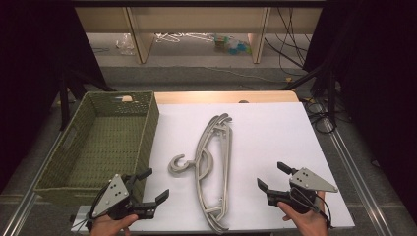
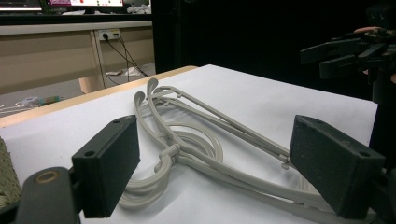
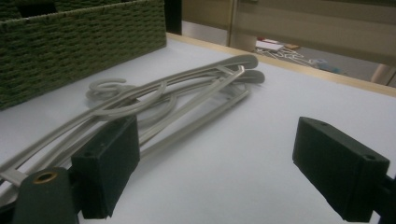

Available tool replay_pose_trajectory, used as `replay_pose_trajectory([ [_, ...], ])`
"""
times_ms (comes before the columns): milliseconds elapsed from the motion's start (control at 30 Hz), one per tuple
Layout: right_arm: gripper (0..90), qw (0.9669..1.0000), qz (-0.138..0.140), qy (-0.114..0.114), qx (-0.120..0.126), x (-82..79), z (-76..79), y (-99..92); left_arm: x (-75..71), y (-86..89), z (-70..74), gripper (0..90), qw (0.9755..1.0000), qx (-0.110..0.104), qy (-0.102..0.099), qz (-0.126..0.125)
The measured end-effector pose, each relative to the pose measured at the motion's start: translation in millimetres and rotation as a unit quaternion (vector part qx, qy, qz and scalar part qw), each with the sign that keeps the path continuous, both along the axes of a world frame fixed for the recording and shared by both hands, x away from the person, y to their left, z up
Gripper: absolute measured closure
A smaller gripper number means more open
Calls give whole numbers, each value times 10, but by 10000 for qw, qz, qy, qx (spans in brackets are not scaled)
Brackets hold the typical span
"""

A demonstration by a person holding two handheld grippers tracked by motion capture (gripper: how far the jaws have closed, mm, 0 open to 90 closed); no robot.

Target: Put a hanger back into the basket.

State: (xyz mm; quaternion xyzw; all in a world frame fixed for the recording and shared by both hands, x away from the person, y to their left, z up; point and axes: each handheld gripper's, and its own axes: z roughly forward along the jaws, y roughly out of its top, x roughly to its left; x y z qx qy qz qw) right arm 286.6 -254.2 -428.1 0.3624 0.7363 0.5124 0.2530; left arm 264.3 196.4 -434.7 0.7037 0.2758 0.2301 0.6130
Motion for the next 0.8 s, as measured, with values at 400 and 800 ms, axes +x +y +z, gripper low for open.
replay_pose_trajectory([
  [400, 161, 9999, 84, 106, -91, 12, -16, 71, 11, -6, -10, 158, 10000, 43, -37, -9],
  [800, 200, 9943, 741, 510, -579, -6, 95, 631, 29, -3, -27, 157, 9999, 116, 12, 26],
])
